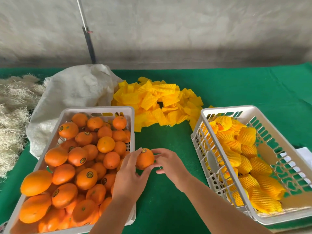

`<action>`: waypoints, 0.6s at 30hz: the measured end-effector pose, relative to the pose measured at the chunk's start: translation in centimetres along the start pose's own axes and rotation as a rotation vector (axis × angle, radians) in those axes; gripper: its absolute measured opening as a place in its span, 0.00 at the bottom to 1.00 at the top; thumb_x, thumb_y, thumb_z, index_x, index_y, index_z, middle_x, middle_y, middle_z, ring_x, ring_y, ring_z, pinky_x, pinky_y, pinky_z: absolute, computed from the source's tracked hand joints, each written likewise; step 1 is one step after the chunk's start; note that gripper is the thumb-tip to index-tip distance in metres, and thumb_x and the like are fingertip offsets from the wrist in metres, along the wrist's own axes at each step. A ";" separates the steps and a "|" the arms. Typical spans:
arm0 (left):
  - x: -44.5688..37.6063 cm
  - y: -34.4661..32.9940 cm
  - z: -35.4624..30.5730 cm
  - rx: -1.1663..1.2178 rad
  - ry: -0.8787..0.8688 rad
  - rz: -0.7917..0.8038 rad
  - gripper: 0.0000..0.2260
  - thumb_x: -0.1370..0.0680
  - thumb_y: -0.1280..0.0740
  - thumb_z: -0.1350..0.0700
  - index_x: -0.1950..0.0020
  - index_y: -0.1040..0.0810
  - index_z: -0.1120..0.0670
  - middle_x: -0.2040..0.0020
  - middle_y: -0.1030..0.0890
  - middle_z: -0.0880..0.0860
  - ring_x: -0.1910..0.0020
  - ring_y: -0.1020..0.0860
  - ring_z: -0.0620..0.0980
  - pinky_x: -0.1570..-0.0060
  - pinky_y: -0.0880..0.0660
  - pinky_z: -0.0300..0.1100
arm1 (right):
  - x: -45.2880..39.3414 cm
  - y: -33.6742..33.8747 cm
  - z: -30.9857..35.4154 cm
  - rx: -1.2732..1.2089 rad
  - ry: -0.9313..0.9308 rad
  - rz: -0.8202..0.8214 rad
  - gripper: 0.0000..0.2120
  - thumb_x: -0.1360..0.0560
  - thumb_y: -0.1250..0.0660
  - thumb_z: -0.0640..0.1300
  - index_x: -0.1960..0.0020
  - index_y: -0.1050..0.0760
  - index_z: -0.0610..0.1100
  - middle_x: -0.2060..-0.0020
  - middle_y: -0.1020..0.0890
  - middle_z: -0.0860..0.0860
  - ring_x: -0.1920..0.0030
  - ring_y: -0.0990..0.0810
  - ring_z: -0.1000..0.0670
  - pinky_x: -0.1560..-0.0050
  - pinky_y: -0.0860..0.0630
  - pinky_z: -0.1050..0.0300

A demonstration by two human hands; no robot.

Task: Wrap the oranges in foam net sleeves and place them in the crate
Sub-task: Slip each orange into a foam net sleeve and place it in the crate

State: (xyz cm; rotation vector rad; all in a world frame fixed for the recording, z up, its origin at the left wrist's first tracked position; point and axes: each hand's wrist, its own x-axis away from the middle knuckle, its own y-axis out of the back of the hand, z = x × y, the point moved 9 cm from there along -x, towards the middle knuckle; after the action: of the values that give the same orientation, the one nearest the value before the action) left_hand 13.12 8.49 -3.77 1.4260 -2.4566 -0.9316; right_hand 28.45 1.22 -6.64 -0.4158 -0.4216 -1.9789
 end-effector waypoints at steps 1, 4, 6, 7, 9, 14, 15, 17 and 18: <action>-0.1 -0.1 0.0 -0.032 0.002 -0.007 0.30 0.25 0.29 0.34 0.27 0.38 0.28 0.36 0.31 0.29 0.53 0.20 0.41 0.63 0.25 0.28 | -0.8 0.7 -0.4 0.015 -0.015 -0.020 0.19 0.18 0.39 0.36 0.31 0.23 0.49 0.42 0.14 0.51 0.47 0.13 0.52 0.44 0.17 0.51; -0.4 -0.5 -0.1 -0.062 -0.001 -0.019 0.32 0.26 0.33 0.29 0.24 0.38 0.34 0.34 0.32 0.32 0.43 0.24 0.40 0.53 0.27 0.31 | -4.0 3.3 -1.5 0.121 -0.052 -0.094 0.18 0.17 0.38 0.37 0.30 0.22 0.46 0.42 0.14 0.51 0.48 0.13 0.53 0.44 0.16 0.49; -0.5 -0.8 -0.2 -0.094 -0.019 -0.008 0.32 0.26 0.35 0.28 0.24 0.37 0.34 0.34 0.32 0.33 0.42 0.25 0.40 0.52 0.28 0.30 | -6.8 5.0 -2.0 0.208 -0.073 -0.126 0.17 0.16 0.38 0.38 0.30 0.22 0.45 0.43 0.15 0.49 0.51 0.14 0.56 0.44 0.17 0.45; -0.6 -1.0 -0.2 -0.119 -0.023 0.008 0.32 0.26 0.36 0.28 0.24 0.37 0.35 0.34 0.32 0.33 0.42 0.25 0.40 0.52 0.29 0.27 | -8.3 5.7 -2.2 0.250 -0.086 -0.131 0.16 0.16 0.38 0.37 0.30 0.22 0.44 0.43 0.14 0.47 0.50 0.13 0.55 0.43 0.17 0.42; -0.6 -1.6 0.0 -0.170 -0.029 0.044 0.32 0.25 0.37 0.28 0.23 0.38 0.35 0.32 0.32 0.33 0.42 0.25 0.39 0.56 0.32 0.21 | -11.6 6.5 -2.2 0.393 -0.091 -0.104 0.17 0.15 0.39 0.35 0.28 0.23 0.42 0.40 0.15 0.45 0.46 0.13 0.50 0.47 0.15 0.48; -1.0 -2.7 0.1 -0.210 -0.043 0.130 0.31 0.24 0.30 0.31 0.24 0.33 0.40 0.32 0.26 0.40 0.44 0.23 0.41 0.55 0.33 0.17 | -19.6 8.7 0.0 0.548 -0.015 -0.216 0.18 0.17 0.41 0.38 0.31 0.21 0.44 0.38 0.16 0.45 0.48 0.16 0.47 0.51 0.19 0.52; -1.1 -2.8 0.0 -0.211 -0.040 0.133 0.32 0.25 0.29 0.31 0.25 0.31 0.42 0.32 0.24 0.43 0.44 0.23 0.42 0.53 0.30 0.20 | -21.1 8.8 0.4 0.545 -0.005 -0.229 0.17 0.17 0.41 0.38 0.32 0.20 0.45 0.38 0.16 0.45 0.46 0.17 0.45 0.48 0.20 0.51; -1.5 -3.0 0.4 -0.259 -0.048 0.113 0.33 0.27 0.32 0.32 0.26 0.29 0.44 0.33 0.21 0.46 0.46 0.22 0.43 0.56 0.25 0.26 | -23.9 8.7 0.8 0.547 0.008 -0.232 0.16 0.17 0.39 0.39 0.32 0.21 0.46 0.38 0.17 0.46 0.48 0.19 0.47 0.54 0.23 0.54; -1.7 -2.9 0.2 -0.276 -0.061 0.103 0.33 0.27 0.32 0.32 0.26 0.29 0.45 0.34 0.20 0.47 0.46 0.22 0.43 0.56 0.24 0.28 | -25.1 8.6 1.0 0.541 0.016 -0.241 0.16 0.17 0.38 0.40 0.32 0.22 0.47 0.38 0.18 0.47 0.50 0.21 0.48 0.58 0.25 0.56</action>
State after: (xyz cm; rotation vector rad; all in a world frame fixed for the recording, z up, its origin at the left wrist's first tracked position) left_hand 16.05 8.98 -5.34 1.1851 -2.3060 -1.2494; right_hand 46.77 17.82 -16.45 -0.0028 -1.0021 -1.9929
